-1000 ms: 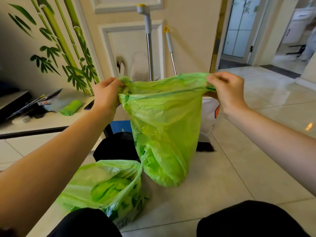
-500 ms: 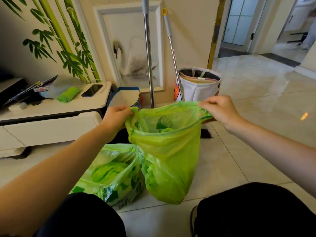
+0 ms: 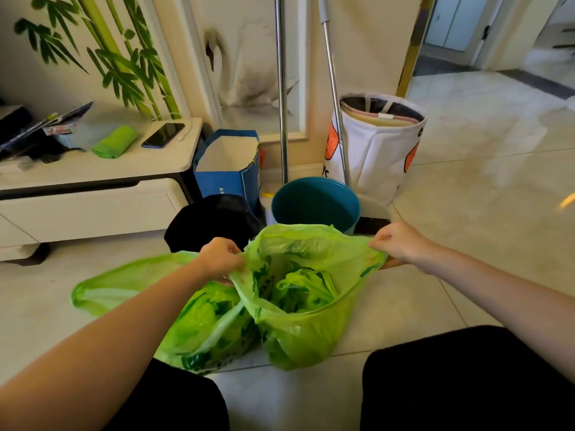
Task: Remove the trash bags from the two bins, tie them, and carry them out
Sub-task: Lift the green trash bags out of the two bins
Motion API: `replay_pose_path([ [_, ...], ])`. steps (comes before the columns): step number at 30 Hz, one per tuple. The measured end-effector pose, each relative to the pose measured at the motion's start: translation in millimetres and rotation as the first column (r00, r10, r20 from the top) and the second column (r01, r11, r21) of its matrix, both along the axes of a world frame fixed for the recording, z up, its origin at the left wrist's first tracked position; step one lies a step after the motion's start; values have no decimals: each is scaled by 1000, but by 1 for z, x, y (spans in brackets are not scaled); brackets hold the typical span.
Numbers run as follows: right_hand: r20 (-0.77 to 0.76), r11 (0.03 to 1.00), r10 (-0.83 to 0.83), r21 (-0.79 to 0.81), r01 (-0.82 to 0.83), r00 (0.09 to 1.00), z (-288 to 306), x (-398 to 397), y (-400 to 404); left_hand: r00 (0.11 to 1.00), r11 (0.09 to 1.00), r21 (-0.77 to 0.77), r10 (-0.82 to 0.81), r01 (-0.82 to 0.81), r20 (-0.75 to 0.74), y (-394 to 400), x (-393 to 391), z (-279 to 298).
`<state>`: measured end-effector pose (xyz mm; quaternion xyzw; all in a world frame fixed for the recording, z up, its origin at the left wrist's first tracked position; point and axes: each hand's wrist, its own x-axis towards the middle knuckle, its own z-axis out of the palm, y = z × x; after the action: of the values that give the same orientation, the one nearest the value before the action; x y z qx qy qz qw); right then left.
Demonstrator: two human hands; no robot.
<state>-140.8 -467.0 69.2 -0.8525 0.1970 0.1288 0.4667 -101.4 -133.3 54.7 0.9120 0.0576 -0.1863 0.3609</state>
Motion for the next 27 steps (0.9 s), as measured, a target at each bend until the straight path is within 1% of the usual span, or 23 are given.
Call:
replay_pose_path([
  [1,-11,1000,-3,31,3,1000,-5,0,-2,999,996,76,-51,52,-19,0,2,0],
  [2,-32,996,-1,85,4,1000,-8,-1,-5,993,975,189,-115,117,-24,-1,3,2],
  [3,-66,989,10,151,0,998,-12,-2,-8,984,928,331,-181,171,-1,-1,7,3],
  [4,-109,978,38,209,-15,993,-15,-4,-13,969,859,474,-243,192,47,-3,10,3],
  [5,-150,968,82,248,-43,985,-18,-5,-17,955,801,572,-281,178,95,-3,14,2],
  [6,-178,960,117,273,-65,977,-19,-6,-20,948,779,608,-291,155,131,-4,16,1],
  [7,-196,957,131,280,-73,972,-20,-8,-21,947,791,595,-284,142,151,-5,19,-1],
  [9,-208,969,93,243,-41,974,-24,-9,-23,954,853,501,-254,143,161,-10,22,-4],
  [12,-215,989,4,144,27,977,-23,-9,-25,959,926,375,-146,46,244,-14,27,-4],
  [14,-299,993,-44,92,75,953,-20,-11,-28,959,953,304,-91,4,270,-16,30,-4],
  [16,-424,991,-53,86,98,904,-15,-15,-29,966,960,278,-111,44,232,-20,32,-5],
  [18,-514,994,-19,84,72,857,-12,-18,-28,972,961,266,-134,80,192,-24,34,-7],
  [20,-563,997,28,73,16,826,-11,-20,-27,972,964,251,-138,88,191,-26,37,-8],
  [24,-557,996,52,90,-3,829,-7,-20,-25,973,974,206,-134,94,187,-28,43,-8],
  [27,-520,995,57,95,-9,852,-5,-22,-25,976,992,99,-96,78,194,-31,46,-6],
])
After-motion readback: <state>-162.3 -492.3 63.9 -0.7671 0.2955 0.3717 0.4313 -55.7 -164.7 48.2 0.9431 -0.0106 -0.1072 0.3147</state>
